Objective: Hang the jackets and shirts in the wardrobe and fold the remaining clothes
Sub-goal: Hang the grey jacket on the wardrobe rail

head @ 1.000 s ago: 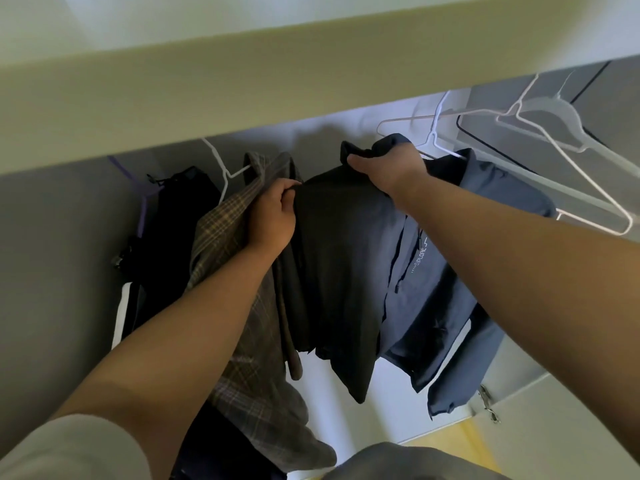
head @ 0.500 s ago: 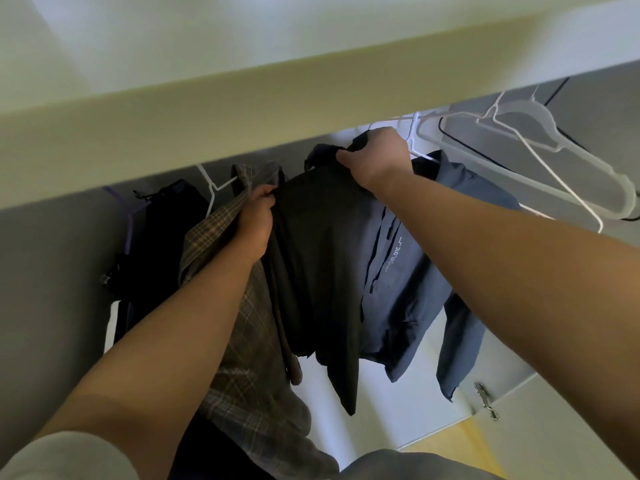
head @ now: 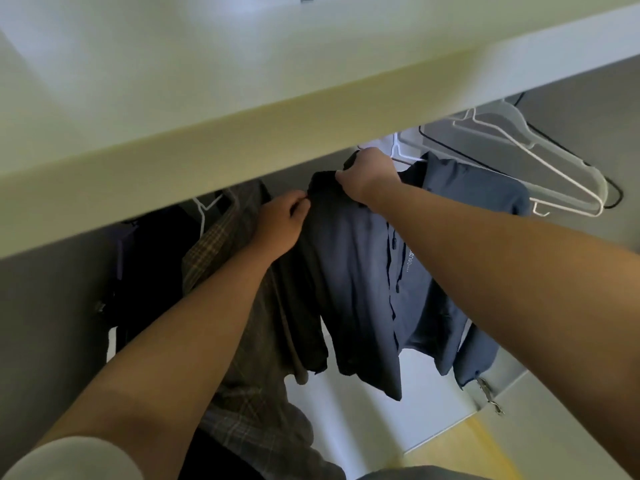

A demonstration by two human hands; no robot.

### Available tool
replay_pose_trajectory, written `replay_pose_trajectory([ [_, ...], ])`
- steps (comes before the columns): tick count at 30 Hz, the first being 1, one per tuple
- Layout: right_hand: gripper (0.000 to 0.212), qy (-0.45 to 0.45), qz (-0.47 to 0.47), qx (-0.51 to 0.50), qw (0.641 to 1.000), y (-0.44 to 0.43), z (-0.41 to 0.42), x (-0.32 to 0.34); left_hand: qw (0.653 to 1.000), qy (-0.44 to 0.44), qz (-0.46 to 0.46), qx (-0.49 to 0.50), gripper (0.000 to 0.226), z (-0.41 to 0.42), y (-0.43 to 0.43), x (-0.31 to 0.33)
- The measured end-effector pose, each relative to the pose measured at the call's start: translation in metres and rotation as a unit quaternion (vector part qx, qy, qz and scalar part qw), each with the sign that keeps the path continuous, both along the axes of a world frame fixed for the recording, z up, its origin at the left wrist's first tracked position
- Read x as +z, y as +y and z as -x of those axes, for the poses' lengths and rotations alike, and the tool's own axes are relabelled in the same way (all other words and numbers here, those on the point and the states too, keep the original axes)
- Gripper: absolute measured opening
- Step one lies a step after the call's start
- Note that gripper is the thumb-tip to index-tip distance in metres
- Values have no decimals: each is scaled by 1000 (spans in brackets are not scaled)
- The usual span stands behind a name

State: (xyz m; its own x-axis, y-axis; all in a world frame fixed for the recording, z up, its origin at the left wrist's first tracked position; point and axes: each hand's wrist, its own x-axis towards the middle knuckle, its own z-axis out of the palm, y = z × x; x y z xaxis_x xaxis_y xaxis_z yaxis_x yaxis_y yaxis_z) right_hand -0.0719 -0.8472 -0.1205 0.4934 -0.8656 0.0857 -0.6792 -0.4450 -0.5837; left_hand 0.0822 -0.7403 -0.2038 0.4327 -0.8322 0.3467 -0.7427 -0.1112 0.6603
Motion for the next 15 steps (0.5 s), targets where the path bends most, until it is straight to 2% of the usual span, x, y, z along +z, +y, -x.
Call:
replay_pose_trajectory([
  [1,24,-10,-6,5,1000,1,4,-1,1000,19,-23,6,22,1,-1,-2],
  [4,31,-60,3,27,998,4,19,-3,974,218,-42,42,31,8,-7,-4],
  [5,32,-68,29,32,997,4,26,-4,964,255,-52,57,39,10,-11,-2],
  [7,28,-91,147,11,985,2,46,-10,953,278,-83,90,53,12,-21,5],
  [9,28,-153,280,-34,947,-4,70,-16,948,281,-106,107,68,13,-28,19],
  [11,27,-173,338,-94,920,-18,94,-18,947,279,-124,103,81,16,-38,35],
  [13,34,-109,292,-151,938,-38,111,-18,948,261,-156,96,89,16,-48,49],
  [15,45,-17,156,-148,976,-54,120,-14,947,233,-206,85,92,17,-59,60],
])
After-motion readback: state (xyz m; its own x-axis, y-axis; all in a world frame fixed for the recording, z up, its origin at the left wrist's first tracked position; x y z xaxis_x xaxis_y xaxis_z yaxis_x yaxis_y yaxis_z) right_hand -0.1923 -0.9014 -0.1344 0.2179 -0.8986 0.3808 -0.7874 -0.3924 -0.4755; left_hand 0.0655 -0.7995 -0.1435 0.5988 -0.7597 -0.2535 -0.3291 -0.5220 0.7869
